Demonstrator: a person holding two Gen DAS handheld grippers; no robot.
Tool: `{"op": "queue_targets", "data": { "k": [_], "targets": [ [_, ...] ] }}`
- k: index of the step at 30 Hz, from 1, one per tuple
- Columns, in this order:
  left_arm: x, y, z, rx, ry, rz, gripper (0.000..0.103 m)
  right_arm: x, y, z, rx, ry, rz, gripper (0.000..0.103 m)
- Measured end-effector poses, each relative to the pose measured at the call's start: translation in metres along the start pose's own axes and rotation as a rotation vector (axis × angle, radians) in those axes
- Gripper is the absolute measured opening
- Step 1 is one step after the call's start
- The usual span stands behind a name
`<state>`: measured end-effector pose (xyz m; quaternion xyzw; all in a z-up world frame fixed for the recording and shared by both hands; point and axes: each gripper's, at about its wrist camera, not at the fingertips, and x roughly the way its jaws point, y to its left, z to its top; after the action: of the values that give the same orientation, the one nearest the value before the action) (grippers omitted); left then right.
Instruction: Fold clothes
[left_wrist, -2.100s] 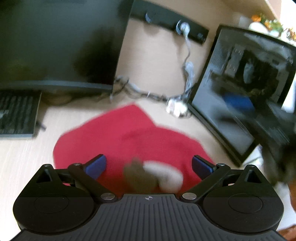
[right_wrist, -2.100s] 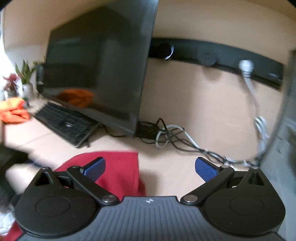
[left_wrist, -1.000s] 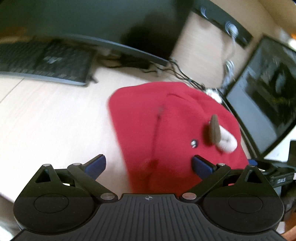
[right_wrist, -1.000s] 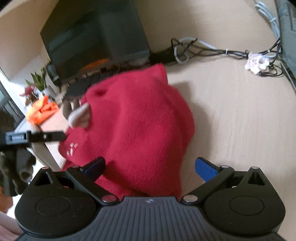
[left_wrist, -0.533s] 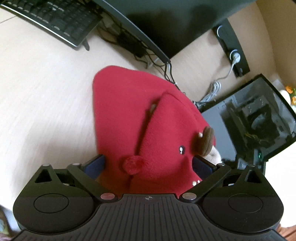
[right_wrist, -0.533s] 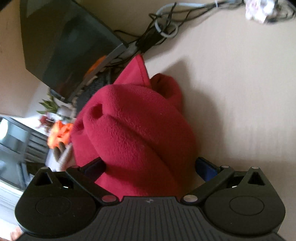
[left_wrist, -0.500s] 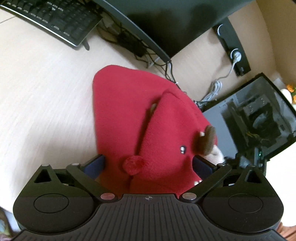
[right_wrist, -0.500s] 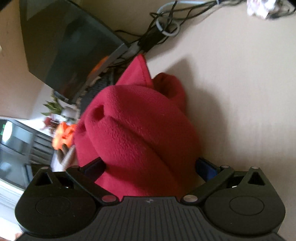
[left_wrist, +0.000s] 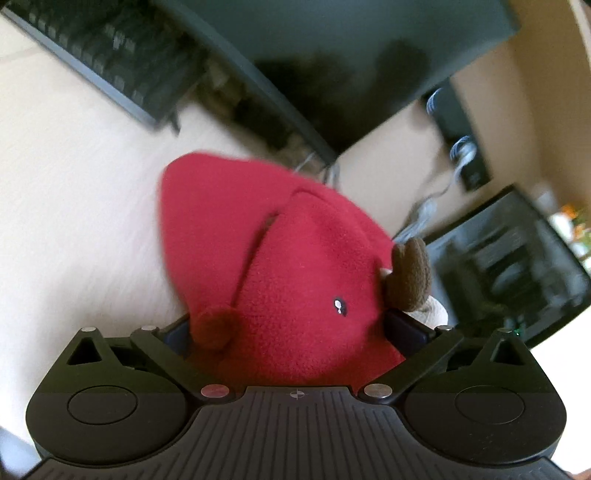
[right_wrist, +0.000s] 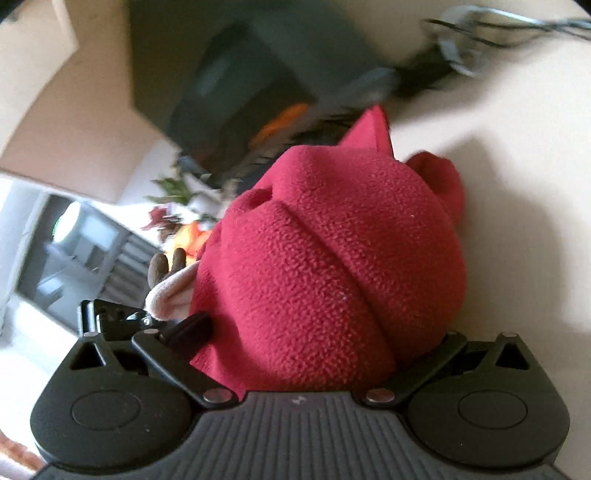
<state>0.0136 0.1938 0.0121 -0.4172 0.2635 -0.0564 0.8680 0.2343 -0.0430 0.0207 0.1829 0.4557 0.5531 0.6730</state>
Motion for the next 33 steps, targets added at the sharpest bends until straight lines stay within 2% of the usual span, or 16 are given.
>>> {"op": "queue_targets", "data": {
  "k": [4, 7, 9, 12, 13, 16, 20, 24, 26, 28, 30, 32, 33],
  "targets": [
    [-0.049, -0.001, 0.026, 0.078, -0.126, 0.038, 0.103, 0.024, 0.037, 0.016, -0.089, -0.022, 0.085, 0.103],
    [-0.071, 0.004, 0.051, 0.158, -0.201, 0.101, 0.103, 0.064, 0.051, 0.041, -0.103, -0.035, 0.109, 0.103],
    [-0.073, 0.013, 0.072, 0.197, -0.223, 0.15, 0.103, 0.093, 0.051, 0.057, -0.102, -0.035, 0.06, 0.103],
    [-0.058, 0.048, 0.094, 0.199, -0.19, 0.263, 0.103, 0.119, 0.038, 0.067, -0.08, -0.029, -0.094, 0.103],
    [-0.053, 0.059, 0.098, 0.196, -0.175, 0.309, 0.103, 0.112, 0.037, 0.062, -0.09, -0.051, -0.113, 0.103],
    [-0.07, 0.062, 0.075, 0.197, -0.196, 0.341, 0.103, 0.087, 0.036, 0.044, -0.142, -0.1, -0.145, 0.103],
    [-0.097, 0.049, 0.031, 0.203, -0.225, 0.341, 0.103, 0.047, 0.061, 0.012, -0.335, -0.07, -0.265, 0.103],
    [-0.092, 0.021, -0.016, 0.281, -0.193, 0.385, 0.103, 0.035, 0.096, -0.036, -0.576, -0.039, -0.361, 0.103],
    [-0.075, 0.014, -0.03, 0.338, -0.162, 0.446, 0.103, 0.043, 0.099, -0.055, -0.644, -0.002, -0.413, 0.103],
    [-0.056, 0.011, -0.039, 0.401, -0.134, 0.535, 0.103, 0.054, 0.093, -0.063, -0.658, 0.035, -0.484, 0.103],
    [-0.042, 0.004, -0.048, 0.496, -0.118, 0.616, 0.103, 0.062, 0.087, -0.065, -0.636, 0.031, -0.51, 0.103],
    [-0.037, 0.0, -0.056, 0.554, -0.112, 0.651, 0.103, 0.066, 0.087, -0.063, -0.608, 0.019, -0.512, 0.103],
    [-0.041, -0.001, -0.059, 0.549, -0.118, 0.648, 0.103, 0.067, 0.087, -0.061, -0.601, 0.01, -0.515, 0.103]
  ]
}}
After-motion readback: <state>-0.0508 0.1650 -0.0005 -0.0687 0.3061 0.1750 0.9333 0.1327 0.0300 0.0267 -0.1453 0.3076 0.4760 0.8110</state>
